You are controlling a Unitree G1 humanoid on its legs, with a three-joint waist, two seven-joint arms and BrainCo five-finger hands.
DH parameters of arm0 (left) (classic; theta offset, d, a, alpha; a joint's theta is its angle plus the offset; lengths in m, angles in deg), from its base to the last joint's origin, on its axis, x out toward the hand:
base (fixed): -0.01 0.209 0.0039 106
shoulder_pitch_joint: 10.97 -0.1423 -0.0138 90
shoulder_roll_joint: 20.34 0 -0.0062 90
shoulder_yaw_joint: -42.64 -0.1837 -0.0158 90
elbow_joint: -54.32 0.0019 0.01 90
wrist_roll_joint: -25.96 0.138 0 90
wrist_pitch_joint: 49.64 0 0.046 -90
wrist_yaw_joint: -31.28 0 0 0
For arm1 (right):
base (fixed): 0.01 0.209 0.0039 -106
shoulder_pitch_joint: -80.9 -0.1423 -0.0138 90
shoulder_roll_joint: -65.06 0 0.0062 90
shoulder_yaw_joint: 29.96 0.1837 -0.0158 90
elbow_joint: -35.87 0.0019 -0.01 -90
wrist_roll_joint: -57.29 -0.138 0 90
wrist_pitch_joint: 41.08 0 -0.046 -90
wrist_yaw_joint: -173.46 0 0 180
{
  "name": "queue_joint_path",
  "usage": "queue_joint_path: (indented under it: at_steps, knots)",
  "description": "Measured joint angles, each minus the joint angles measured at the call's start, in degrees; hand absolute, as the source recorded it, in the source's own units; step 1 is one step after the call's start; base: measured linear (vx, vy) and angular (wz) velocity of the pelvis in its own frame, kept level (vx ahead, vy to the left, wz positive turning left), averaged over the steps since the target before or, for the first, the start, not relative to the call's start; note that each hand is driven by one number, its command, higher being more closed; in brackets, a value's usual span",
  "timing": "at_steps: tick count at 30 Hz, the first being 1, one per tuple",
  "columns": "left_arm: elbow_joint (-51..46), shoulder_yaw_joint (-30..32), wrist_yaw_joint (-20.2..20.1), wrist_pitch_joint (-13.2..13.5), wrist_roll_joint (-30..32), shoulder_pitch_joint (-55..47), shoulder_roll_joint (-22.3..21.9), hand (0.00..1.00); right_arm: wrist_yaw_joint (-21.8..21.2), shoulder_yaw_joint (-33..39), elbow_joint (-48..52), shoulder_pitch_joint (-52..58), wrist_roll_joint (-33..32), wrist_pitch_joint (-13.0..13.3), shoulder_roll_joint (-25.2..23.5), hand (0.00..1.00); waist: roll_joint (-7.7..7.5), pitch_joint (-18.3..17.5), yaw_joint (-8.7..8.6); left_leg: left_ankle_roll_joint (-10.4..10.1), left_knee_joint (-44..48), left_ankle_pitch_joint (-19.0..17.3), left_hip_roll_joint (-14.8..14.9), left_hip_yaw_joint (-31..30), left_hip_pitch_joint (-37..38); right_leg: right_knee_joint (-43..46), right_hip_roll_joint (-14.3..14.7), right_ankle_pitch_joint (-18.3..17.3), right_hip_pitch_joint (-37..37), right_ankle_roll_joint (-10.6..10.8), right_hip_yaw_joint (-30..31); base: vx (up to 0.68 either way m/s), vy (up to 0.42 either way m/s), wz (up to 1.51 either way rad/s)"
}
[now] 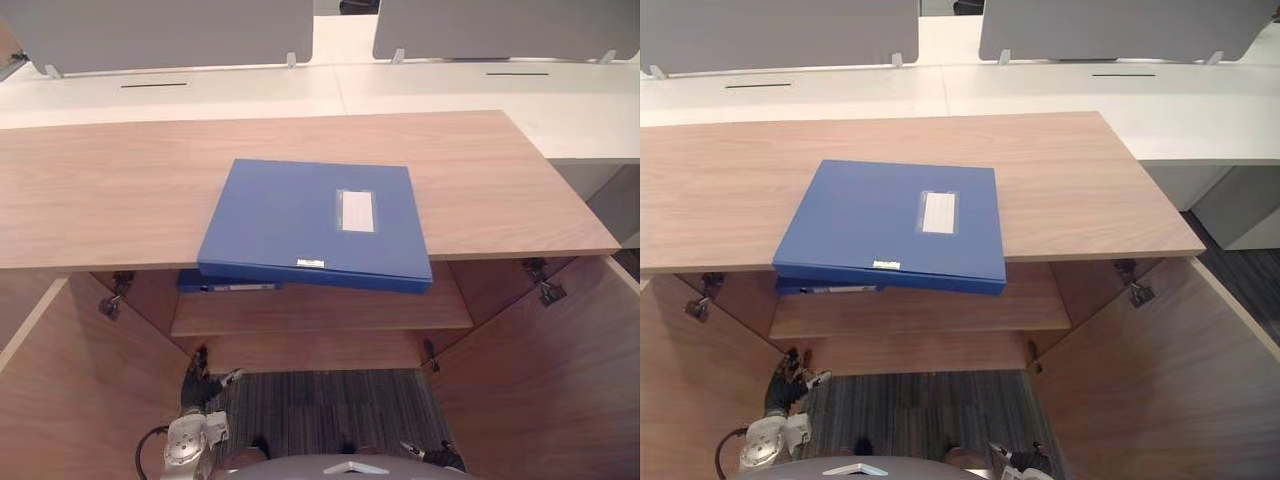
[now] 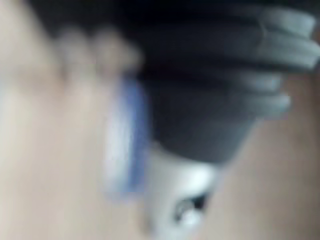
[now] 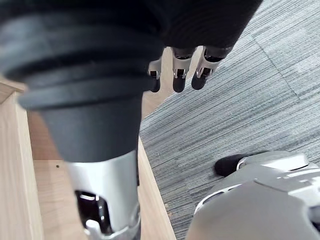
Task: Walk over to the cabinet, pick up the folder, carry it to the office cabinet, place the folder inside the office cabinet, then close the office cabinet door
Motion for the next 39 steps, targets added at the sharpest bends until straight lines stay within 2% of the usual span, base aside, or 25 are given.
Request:
queue_joint_path:
  at_steps: [5,13,21,25,32,39]
  knots:
    - [-12.05,-0.46,0.02,2.09,-2.12,-2.82,-0.42,0.0,0.01,-0.18,2.11,1.53,0.47,0.1,-0.25,0.0,0.11,-0.22,0.3,0.32,-0.96,0.63,-0.75,-1.39,-0.02,0.27,-0.45,-0.17,0.16,0.36,-1.35,0.02,0.005,0.15]
    - [-26.57,-0.41,2.96,5.35,-0.25,-3.7,-0.06,0.0,0.0,-2.18,3.97,1.65,0.53,0.48,0.04,0.0,0.23,-0.63,1.67,0.24,-1.07,0.6,-0.9,-1.8,1.53,0.23,-0.46,-0.13,2.4,0.36,-1.86,0.03,-0.007,0.04]
    - [-31.35,0.26,5.9,7.59,0.9,-5.36,-0.03,0.0,0.02,-3.15,3.27,2.3,0.63,0.58,0.2,0.0,0.18,-2.16,2.12,0.47,-1.03,0.87,-0.92,-3.07,2.37,0.86,-0.55,-0.6,3.43,0.26,-2.5,-0.08,-0.012,0.06]
    - [-36.8,0.22,6.25,8.31,1.4,-5.86,-0.36,0.0,0.02,-3.94,1.4,2.03,0.63,1.09,0.34,0.0,-0.48,-2.81,1.93,0.22,-1.76,0.99,-0.91,-4.31,2.05,1.07,-0.54,-1.62,3.25,0.26,-2.53,-0.08,-0.008,0.1]
    - [-38.17,-0.04,9.49,8.92,9.4,-3.15,3.51,0.0,-0.02,-6.25,-0.35,1.83,2.35,1.1,1.56,0.0,-0.07,-3.9,1.08,0.29,-1.95,1.88,-0.95,-4.61,2.79,0.53,-0.32,-0.74,3.52,0.25,-2.62,0.0,-0.003,0.01]
    - [-38.18,-5.12,10.35,8.91,16.47,3.05,10.54,0.0,-0.03,-8.52,-0.88,0.98,2.7,1.08,2.52,0.0,0.13,-3.99,-0.53,0.36,-2.97,2.01,-1.08,-3.96,3.27,-1.64,0.21,0.45,4.13,0.03,-2.02,0.0,-0.002,-0.05]
